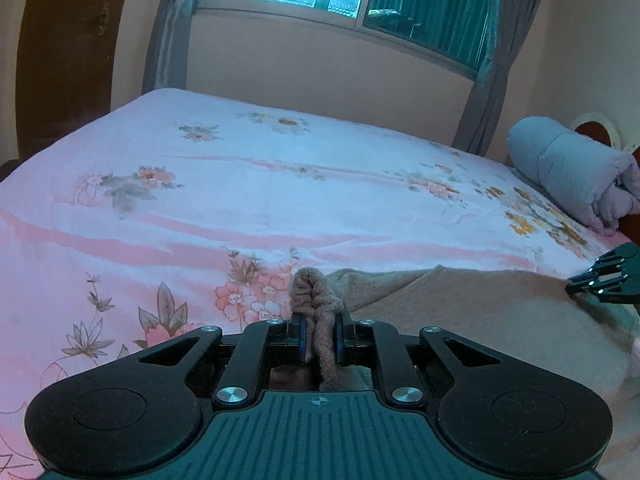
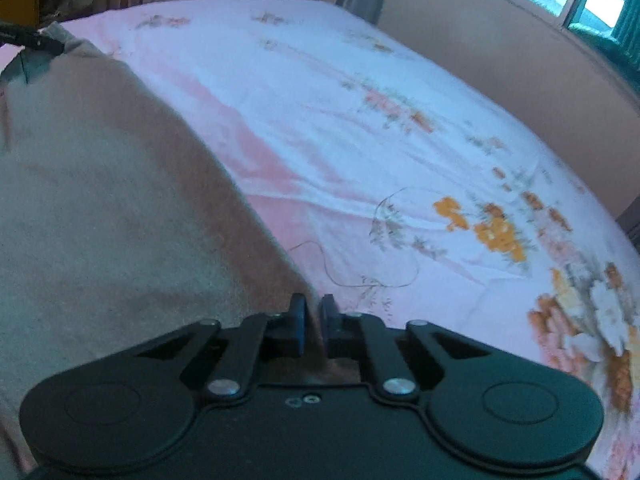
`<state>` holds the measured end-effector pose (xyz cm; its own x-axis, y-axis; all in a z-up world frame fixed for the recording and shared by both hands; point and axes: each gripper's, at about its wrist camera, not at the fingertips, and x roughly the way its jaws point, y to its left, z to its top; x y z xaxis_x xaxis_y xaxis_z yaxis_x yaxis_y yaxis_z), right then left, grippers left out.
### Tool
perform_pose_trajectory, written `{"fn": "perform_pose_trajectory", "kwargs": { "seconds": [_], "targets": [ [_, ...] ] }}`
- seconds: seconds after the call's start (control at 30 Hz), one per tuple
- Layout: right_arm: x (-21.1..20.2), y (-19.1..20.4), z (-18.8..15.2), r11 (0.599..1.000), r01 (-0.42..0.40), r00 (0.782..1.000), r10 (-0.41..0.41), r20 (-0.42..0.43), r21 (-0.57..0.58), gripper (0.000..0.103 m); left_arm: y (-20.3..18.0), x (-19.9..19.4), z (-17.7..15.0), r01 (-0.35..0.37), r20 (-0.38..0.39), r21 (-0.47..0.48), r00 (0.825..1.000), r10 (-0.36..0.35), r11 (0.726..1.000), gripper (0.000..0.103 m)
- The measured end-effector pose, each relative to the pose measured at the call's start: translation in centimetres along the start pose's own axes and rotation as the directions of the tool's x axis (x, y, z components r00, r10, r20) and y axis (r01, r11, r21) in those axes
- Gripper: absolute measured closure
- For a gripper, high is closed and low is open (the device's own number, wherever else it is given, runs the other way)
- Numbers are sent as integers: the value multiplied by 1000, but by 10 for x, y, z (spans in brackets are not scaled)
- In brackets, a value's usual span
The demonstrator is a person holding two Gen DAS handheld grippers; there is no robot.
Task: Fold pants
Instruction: 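Grasp the pants edge with the right gripper while the left gripper holds the cuff, then lift the held pants with both grippers and fold them over the other leg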
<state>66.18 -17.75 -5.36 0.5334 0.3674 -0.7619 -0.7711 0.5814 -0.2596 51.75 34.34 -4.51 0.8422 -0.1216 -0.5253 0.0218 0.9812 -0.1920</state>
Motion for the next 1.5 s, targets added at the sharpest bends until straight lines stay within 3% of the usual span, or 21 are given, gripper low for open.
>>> {"fn": "perform_pose_trajectory", "kwargs": {
  "seconds": [0.13,0.37,0.57,0.67,0.7,0.73,0.77,0.83,0.97,1.0,1.07,1.1,1.2,1.33,1.4,1.5],
  "targets": [
    [-49,11,2,998,55,996,-54,66,-23,103,0,-17,4,23,35,1,999,-23,1000,90],
    [-151,51,-6,986,129,986,-116,122,-109,103,-5,-71,6,127,123,35,984,-131,991,90],
    [-211,107,-45,983,137,986,-124,108,-123,103,-10,-123,-21,208,137,74,966,-217,975,90],
    [-220,144,-72,975,154,986,-140,94,-157,103,-17,-146,-49,203,109,129,970,-217,971,89],
    [-218,163,-86,969,160,986,-149,75,-189,103,-17,-152,-58,211,92,130,970,-224,969,87],
    [-215,177,-95,958,185,982,-173,73,-218,103,-17,-158,-71,212,68,117,973,-221,970,74],
    [-210,193,-108,946,225,974,-213,76,-231,96,-16,-163,-83,196,39,103,979,-201,975,64],
    [-207,207,-123,957,241,971,-237,45,-164,84,-11,-177,-106,126,0,36,992,-126,991,22],
    [-233,206,-135,952,261,955,-278,99,159,60,-6,-212,-143,-48,-42,-99,998,44,994,21],
    [-240,201,-137,934,239,954,-277,116,266,53,-3,-219,-150,-70,-45,-153,997,64,986,22],
    [-247,188,-140,872,164,956,-256,145,461,53,-4,-233,-161,-79,-47,-274,997,68,959,25],
    [-248,181,-143,828,123,958,-243,152,547,53,-5,-238,-167,-66,-35,-307,998,58,949,31],
    [-243,168,-158,689,28,967,-203,156,724,54,-18,-247,-174,-49,-17,-402,999,46,914,34],
    [-231,155,-179,536,-52,970,-172,169,842,57,-31,-242,-176,31,25,-500,999,-21,866,34],
    [-221,148,-183,468,-75,972,-165,170,881,57,-40,-233,-171,47,28,-507,999,-38,861,34],
    [-218,144,-193,401,-88,970,-175,171,912,58,-51,-220,-164,69,34,-514,998,-60,855,34]
  ]
}}
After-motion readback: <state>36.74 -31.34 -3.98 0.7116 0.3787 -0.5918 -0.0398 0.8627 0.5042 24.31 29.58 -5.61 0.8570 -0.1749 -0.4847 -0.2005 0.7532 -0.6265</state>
